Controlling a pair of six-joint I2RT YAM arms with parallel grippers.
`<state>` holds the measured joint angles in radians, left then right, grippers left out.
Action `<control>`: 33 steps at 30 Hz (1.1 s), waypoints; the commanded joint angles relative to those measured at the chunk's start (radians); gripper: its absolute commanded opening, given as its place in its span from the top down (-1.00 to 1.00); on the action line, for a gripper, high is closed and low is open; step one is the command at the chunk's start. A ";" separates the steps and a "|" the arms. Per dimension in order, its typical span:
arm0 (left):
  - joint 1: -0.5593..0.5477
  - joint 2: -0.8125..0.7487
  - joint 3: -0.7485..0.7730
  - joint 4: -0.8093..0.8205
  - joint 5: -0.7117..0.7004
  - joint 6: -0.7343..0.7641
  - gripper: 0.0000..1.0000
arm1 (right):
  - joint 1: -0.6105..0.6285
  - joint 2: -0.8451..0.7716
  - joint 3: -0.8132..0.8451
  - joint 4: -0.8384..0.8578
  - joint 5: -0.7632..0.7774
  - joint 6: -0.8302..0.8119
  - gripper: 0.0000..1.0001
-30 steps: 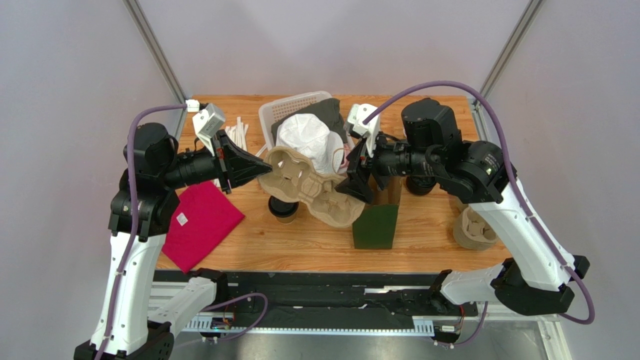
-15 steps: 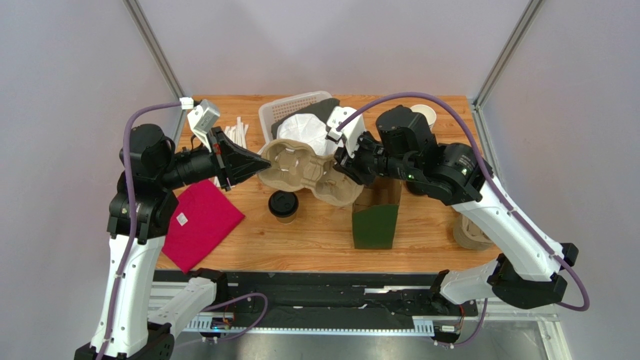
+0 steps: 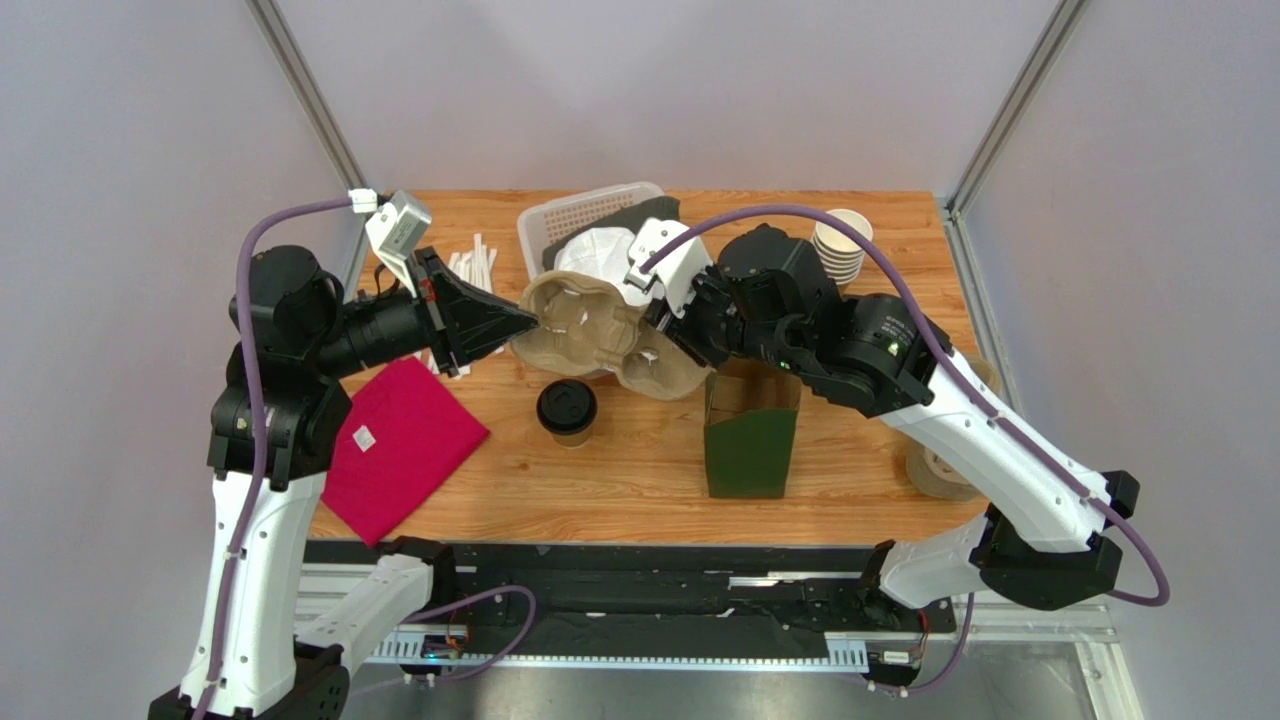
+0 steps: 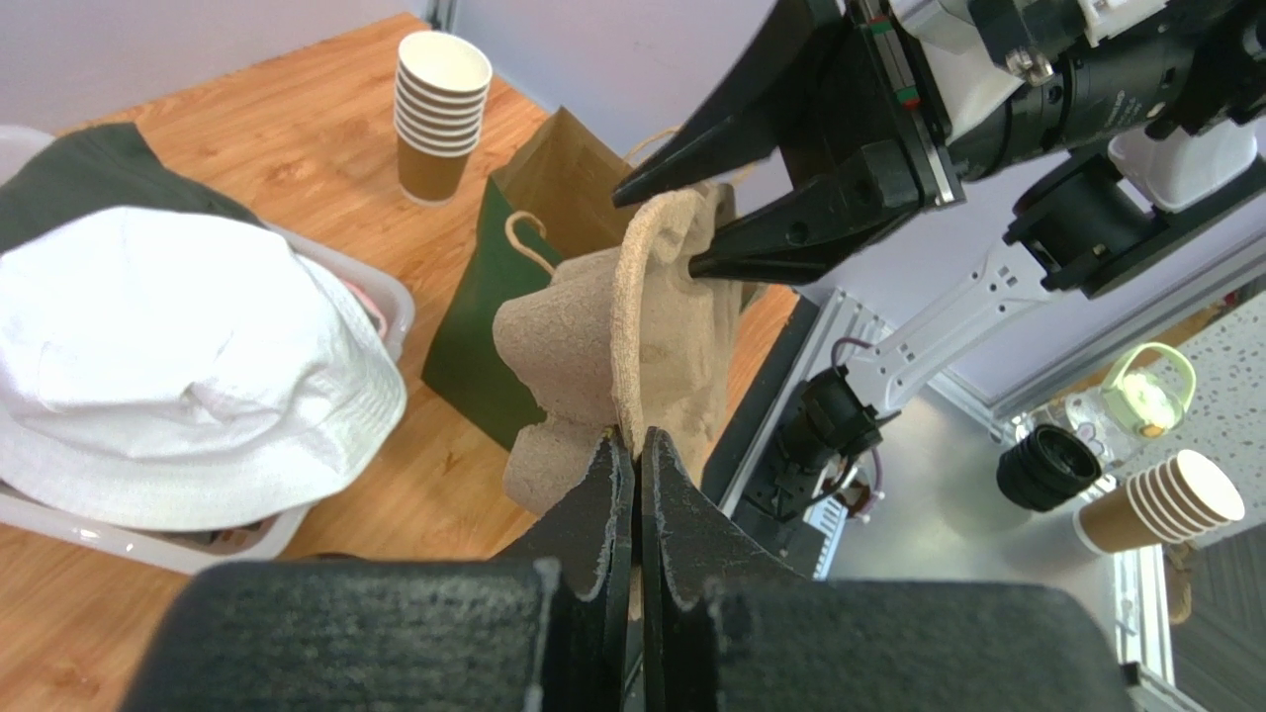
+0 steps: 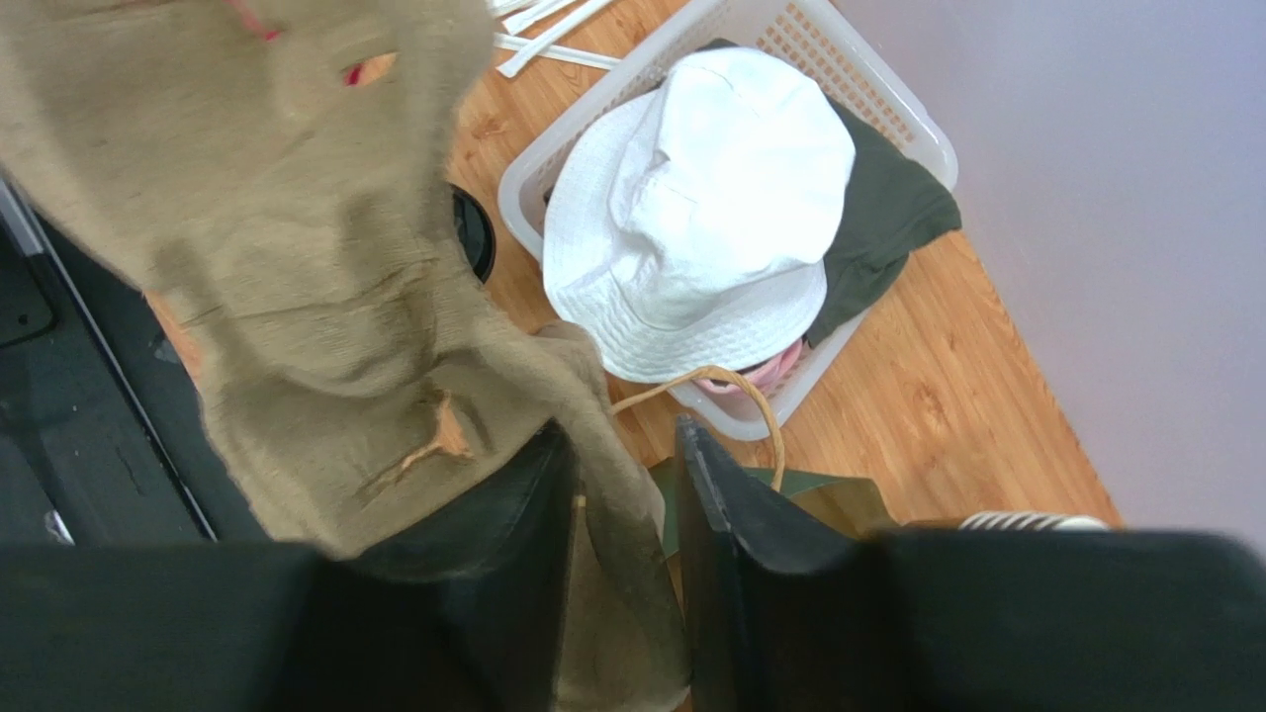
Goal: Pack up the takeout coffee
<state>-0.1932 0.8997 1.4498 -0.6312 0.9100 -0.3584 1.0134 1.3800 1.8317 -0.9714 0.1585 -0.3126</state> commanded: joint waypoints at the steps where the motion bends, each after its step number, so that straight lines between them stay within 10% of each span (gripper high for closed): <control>1: -0.002 -0.010 0.060 -0.042 0.038 0.048 1.00 | -0.007 0.004 0.070 -0.012 0.079 -0.040 -0.24; 10: 0.000 0.056 0.153 -0.196 -0.011 0.237 1.00 | -0.231 -0.038 0.285 -0.127 -0.192 -0.077 -0.88; 23: 0.000 0.131 0.271 -0.331 0.064 0.446 1.00 | -0.719 0.161 0.301 -0.371 -0.566 -0.318 -0.69; 33: 0.000 0.091 0.205 -0.251 -0.184 0.308 1.00 | -0.737 0.170 0.288 -0.389 -0.749 -0.425 -0.64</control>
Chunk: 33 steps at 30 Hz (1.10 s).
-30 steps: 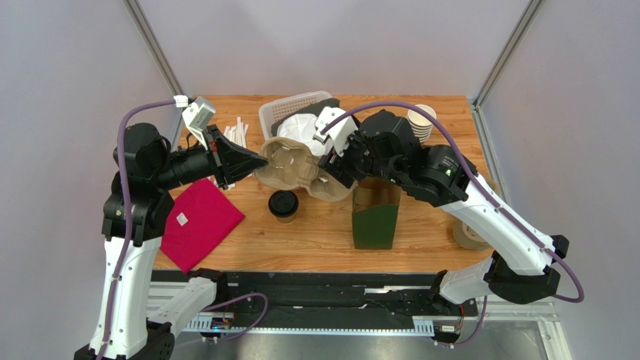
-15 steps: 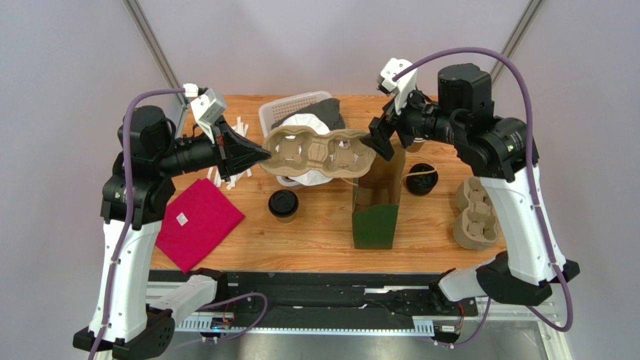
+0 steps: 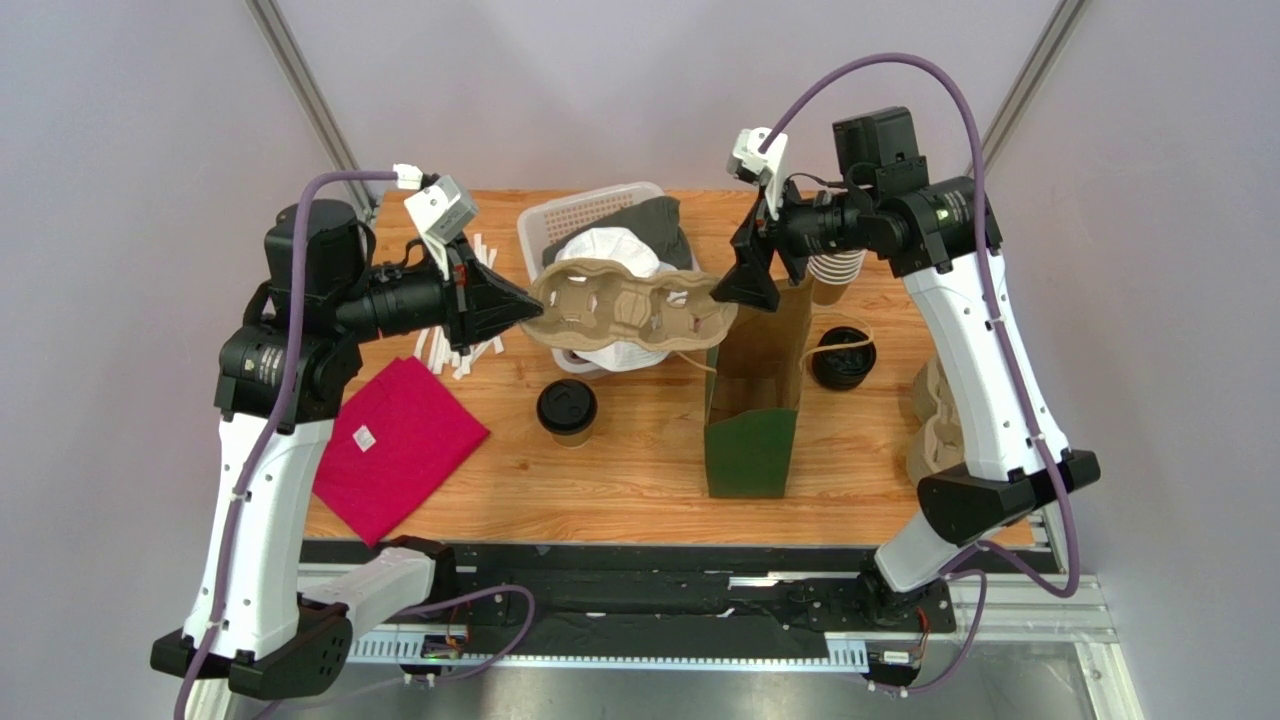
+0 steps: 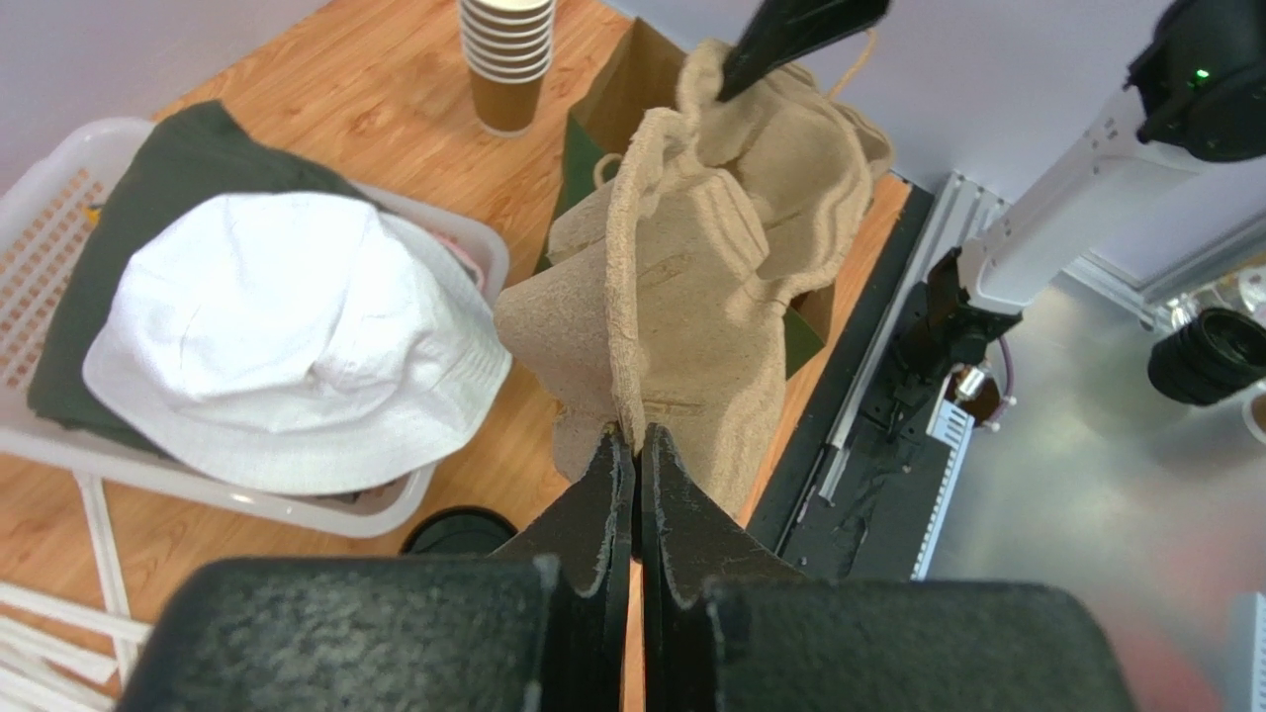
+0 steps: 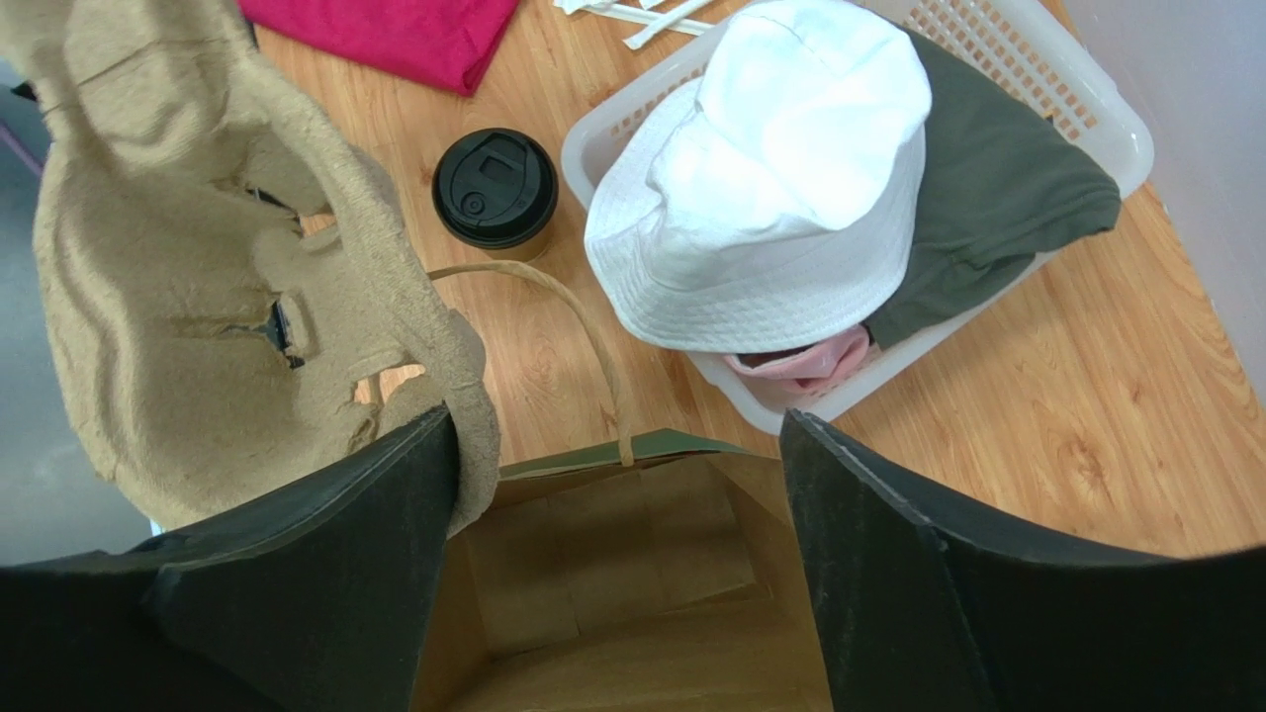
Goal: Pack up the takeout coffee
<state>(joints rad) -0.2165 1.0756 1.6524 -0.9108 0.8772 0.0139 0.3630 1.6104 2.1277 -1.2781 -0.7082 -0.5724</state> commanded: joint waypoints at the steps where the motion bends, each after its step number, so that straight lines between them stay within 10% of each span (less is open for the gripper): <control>1: 0.023 -0.095 -0.008 0.038 -0.162 -0.090 1.00 | -0.078 -0.078 -0.023 -0.078 0.109 -0.153 -0.65; 11: 0.023 -0.066 -0.052 0.135 -0.101 -0.204 1.00 | 0.243 -0.227 -0.068 0.023 0.266 0.041 -0.72; 20: 0.023 -0.088 -0.026 0.129 -0.041 -0.091 1.00 | -0.080 -0.096 0.175 -0.013 0.127 0.085 -0.68; 33: 0.023 -0.016 0.049 0.059 0.039 0.015 1.00 | -0.102 0.028 -0.011 -0.053 0.257 -0.240 -0.59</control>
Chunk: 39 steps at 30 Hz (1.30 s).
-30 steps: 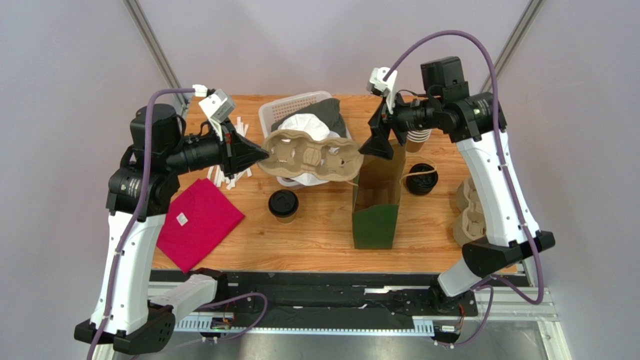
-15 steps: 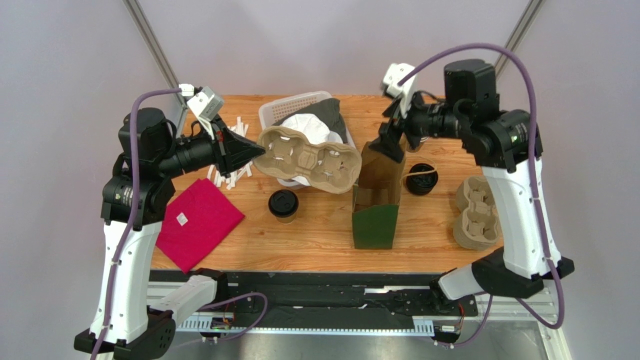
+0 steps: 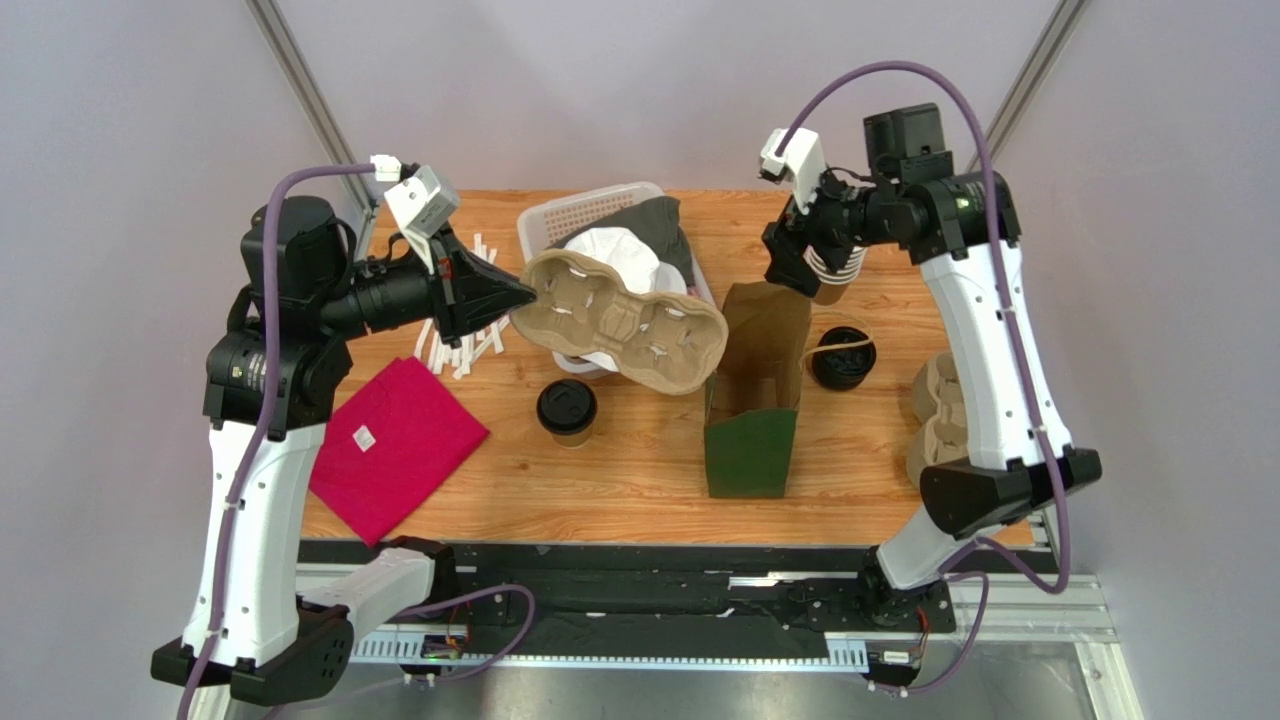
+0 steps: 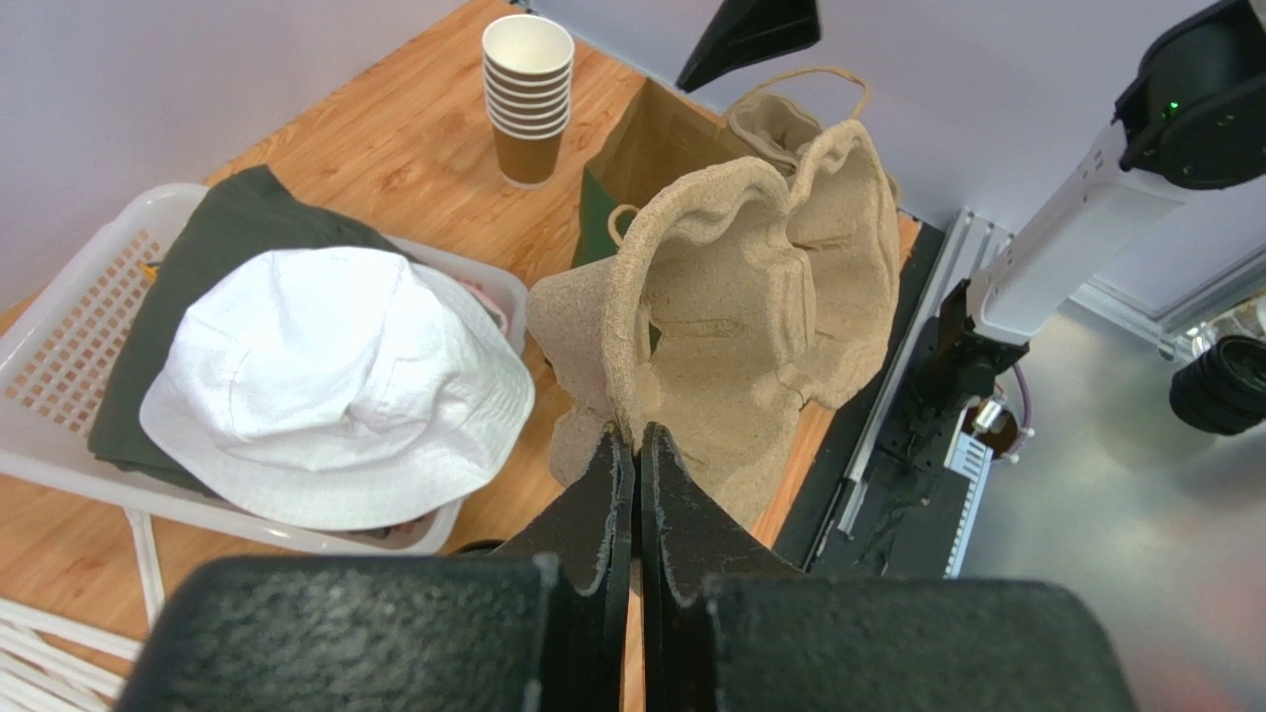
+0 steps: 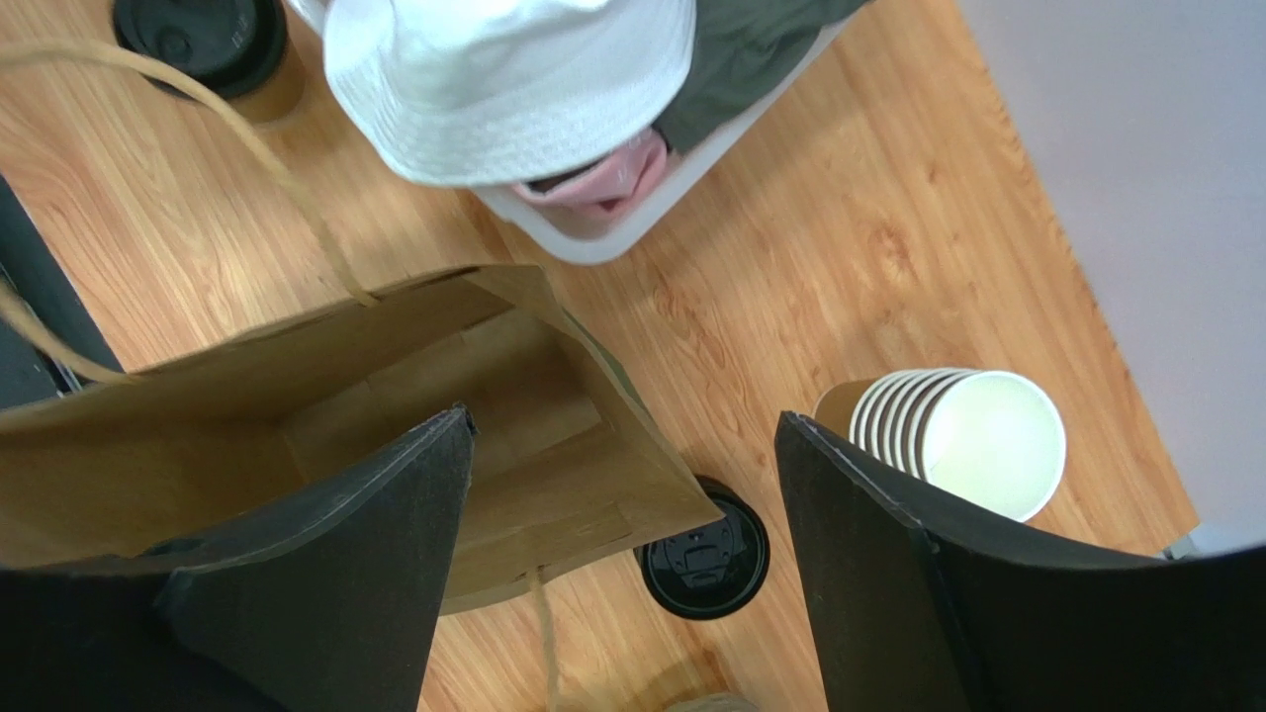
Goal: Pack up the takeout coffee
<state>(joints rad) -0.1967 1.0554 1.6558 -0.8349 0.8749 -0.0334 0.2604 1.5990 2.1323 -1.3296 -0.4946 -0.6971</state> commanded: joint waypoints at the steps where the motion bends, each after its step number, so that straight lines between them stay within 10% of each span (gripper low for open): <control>1: 0.003 0.005 0.045 -0.023 0.042 0.072 1.00 | 0.000 0.058 -0.014 -0.002 0.047 -0.122 -0.59; 15: 0.003 0.035 0.067 -0.064 0.023 0.134 1.00 | 0.007 0.162 -0.064 -0.036 0.096 -0.257 -0.40; 22: -0.007 0.118 0.261 -0.141 -0.051 0.242 1.00 | 0.043 0.148 -0.059 -0.031 0.120 -0.225 0.69; 24: -0.061 0.126 0.304 -0.153 -0.074 0.276 1.00 | 0.069 0.138 -0.028 -0.036 0.123 -0.184 1.00; 30: -0.470 0.112 0.321 -0.168 -0.508 0.518 1.00 | 0.163 0.056 -0.052 -0.022 0.175 -0.075 1.00; 39: -0.765 0.121 0.329 -0.136 -0.871 0.700 1.00 | 0.256 -0.053 -0.112 0.018 0.306 0.007 1.00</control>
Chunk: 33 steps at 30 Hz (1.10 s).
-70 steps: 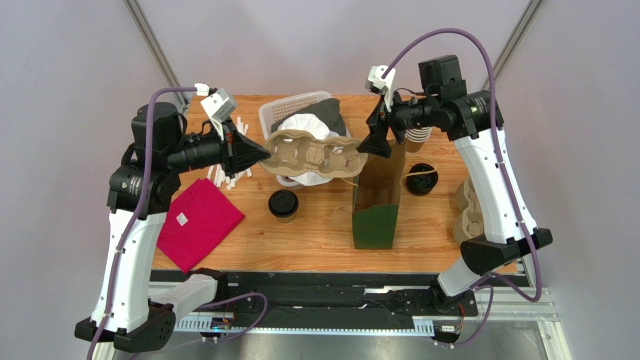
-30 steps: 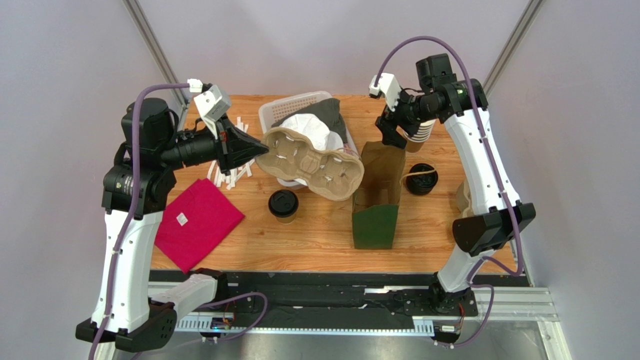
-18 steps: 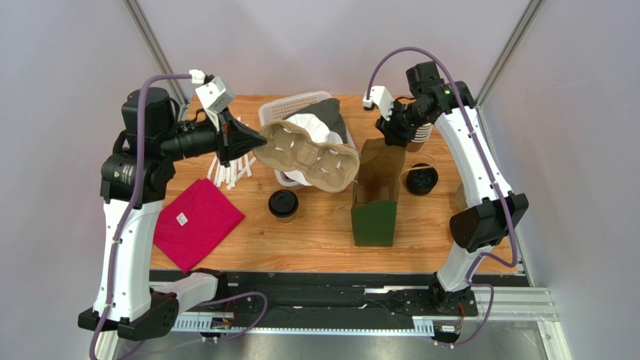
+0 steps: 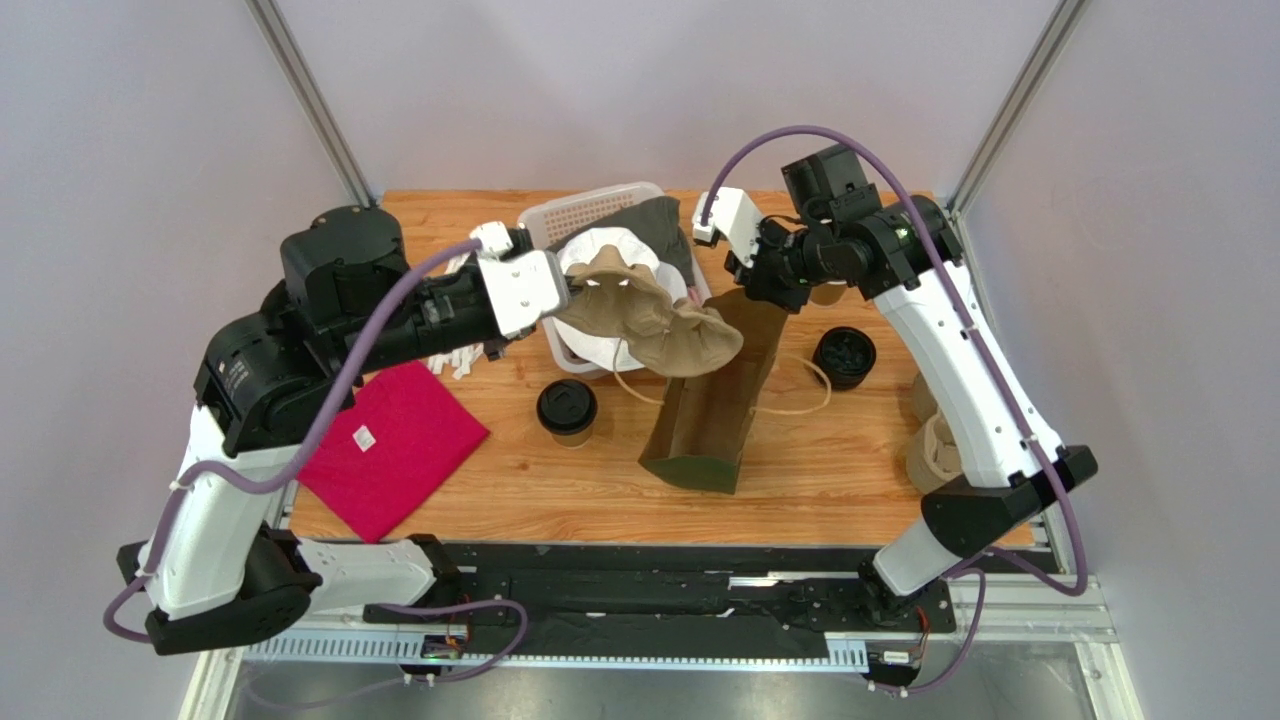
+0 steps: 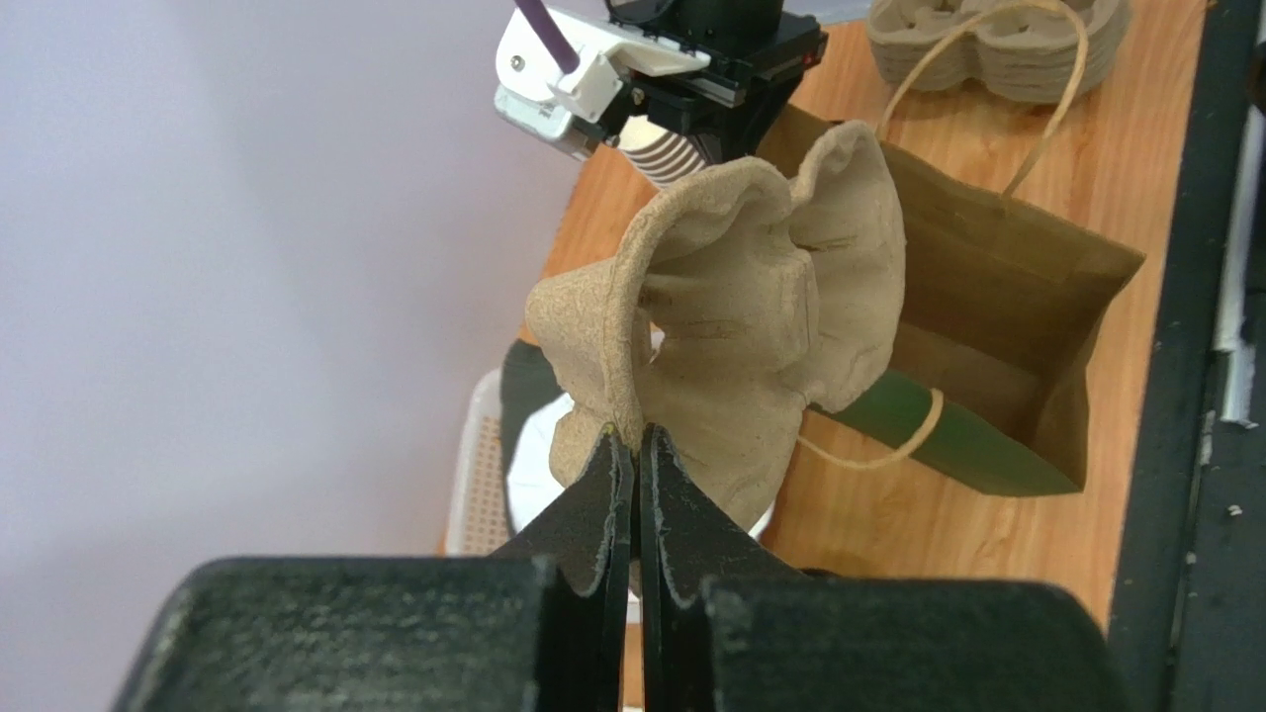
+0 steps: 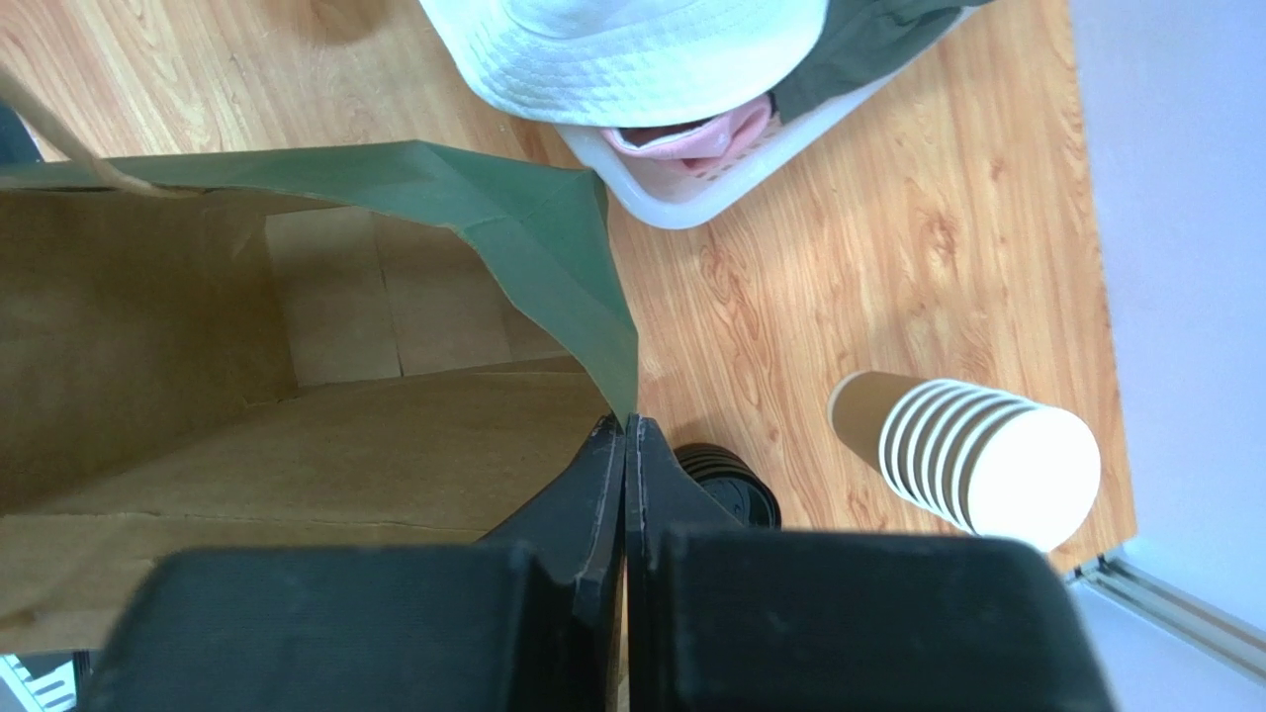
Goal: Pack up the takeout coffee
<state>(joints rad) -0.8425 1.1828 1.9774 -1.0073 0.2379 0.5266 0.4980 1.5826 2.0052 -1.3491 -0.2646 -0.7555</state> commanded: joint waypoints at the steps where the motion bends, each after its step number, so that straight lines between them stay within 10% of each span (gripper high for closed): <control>1: -0.141 -0.006 0.006 0.041 -0.236 0.171 1.00 | 0.023 -0.035 0.026 0.031 0.082 0.073 1.00; 33: -0.552 0.093 -0.135 0.035 -0.537 0.496 1.00 | 0.172 -0.012 0.127 -0.085 0.174 0.188 1.00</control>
<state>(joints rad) -1.3716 1.2652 1.8572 -0.9703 -0.2581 0.9646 0.6430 1.6066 2.0960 -1.3666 -0.0544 -0.5766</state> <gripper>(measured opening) 0.017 0.006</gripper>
